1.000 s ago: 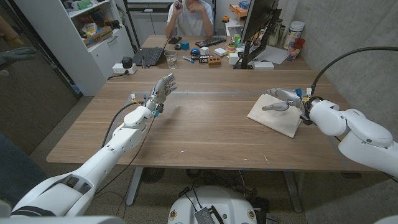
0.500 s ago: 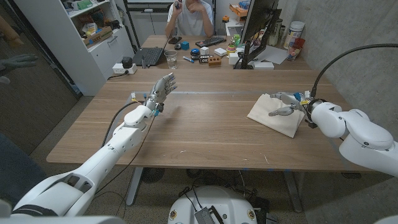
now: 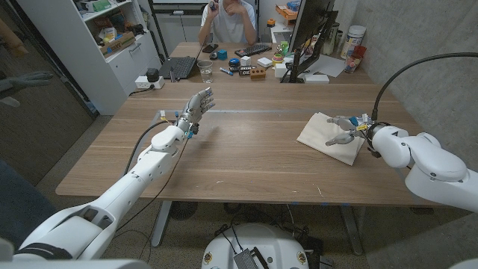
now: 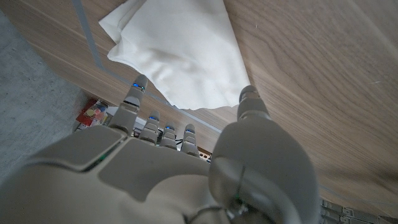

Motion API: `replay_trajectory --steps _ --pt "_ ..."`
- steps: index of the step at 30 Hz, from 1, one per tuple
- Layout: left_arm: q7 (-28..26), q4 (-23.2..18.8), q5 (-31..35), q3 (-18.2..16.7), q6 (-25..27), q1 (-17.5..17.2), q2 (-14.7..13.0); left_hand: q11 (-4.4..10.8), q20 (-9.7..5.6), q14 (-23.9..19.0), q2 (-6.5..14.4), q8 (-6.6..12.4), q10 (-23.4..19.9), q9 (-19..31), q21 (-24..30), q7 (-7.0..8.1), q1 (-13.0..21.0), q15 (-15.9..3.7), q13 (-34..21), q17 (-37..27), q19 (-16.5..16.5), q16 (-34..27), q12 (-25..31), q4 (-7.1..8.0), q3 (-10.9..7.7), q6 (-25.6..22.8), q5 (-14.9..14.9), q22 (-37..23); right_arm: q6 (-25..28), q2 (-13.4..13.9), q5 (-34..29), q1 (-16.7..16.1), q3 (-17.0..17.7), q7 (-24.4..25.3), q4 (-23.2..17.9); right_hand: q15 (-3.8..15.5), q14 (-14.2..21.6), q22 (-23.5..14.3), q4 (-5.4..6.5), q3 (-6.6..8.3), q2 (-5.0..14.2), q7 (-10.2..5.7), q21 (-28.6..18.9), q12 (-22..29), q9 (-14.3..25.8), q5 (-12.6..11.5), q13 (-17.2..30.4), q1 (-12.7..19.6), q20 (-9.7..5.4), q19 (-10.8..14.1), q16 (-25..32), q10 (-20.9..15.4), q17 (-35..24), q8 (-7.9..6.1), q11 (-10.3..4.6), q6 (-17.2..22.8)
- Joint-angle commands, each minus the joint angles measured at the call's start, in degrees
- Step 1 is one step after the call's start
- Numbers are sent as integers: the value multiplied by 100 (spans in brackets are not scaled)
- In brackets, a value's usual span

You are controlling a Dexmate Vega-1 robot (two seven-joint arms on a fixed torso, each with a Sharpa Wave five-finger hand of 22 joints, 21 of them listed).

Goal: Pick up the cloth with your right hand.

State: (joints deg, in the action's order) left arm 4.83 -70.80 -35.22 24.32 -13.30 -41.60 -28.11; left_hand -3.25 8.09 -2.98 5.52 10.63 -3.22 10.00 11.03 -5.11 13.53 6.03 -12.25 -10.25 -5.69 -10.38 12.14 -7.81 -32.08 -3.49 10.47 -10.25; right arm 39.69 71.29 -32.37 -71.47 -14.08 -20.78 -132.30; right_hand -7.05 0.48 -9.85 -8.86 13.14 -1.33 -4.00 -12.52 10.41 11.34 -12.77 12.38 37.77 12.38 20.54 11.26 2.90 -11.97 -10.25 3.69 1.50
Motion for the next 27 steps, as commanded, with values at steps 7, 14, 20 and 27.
replay_trajectory --steps 7,14,20,27 --pt "-280 -416 157 -6 242 -3 -167 14 19 14 18 20 -11 26 25 -11 21 0 -3 -16 15 -33 29 1 -26 -60 46 -14 405 346 384 516 -797 -110 179 8 -15 -21 5 -16 -77 -29 28 33 16 -51 28 6 5 47 29 41 -22 -10 7 -68" --pt "-305 -487 202 -25 125 -47 -184 20 19 14 20 19 -13 27 26 -10 23 0 -2 -16 17 -33 31 0 -27 -61 46 -14 650 412 282 962 -1349 -402 164 -20 -47 -21 22 -26 -92 -20 35 36 16 -60 28 -13 6 64 25 82 -24 -20 41 -92" --pt "-270 -530 156 -21 155 -68 -176 23 22 15 21 22 -10 27 27 -7 24 -3 -1 -15 18 -32 30 -1 -28 -74 47 -14 678 456 322 1160 -1588 -303 223 -29 -37 -21 35 -36 -101 -28 43 49 17 -68 29 -29 8 71 36 78 -26 -31 35 -94" --pt "-348 -627 191 -21 202 -135 -220 27 36 14 25 22 -10 27 29 -4 28 -4 1 -15 18 -32 31 -3 -31 -77 48 -14 752 571 540 1194 -1649 -57 213 -26 -24 -20 46 -42 -107 -25 49 63 17 -75 29 -42 9 76 46 64 -28 -37 36 -100"
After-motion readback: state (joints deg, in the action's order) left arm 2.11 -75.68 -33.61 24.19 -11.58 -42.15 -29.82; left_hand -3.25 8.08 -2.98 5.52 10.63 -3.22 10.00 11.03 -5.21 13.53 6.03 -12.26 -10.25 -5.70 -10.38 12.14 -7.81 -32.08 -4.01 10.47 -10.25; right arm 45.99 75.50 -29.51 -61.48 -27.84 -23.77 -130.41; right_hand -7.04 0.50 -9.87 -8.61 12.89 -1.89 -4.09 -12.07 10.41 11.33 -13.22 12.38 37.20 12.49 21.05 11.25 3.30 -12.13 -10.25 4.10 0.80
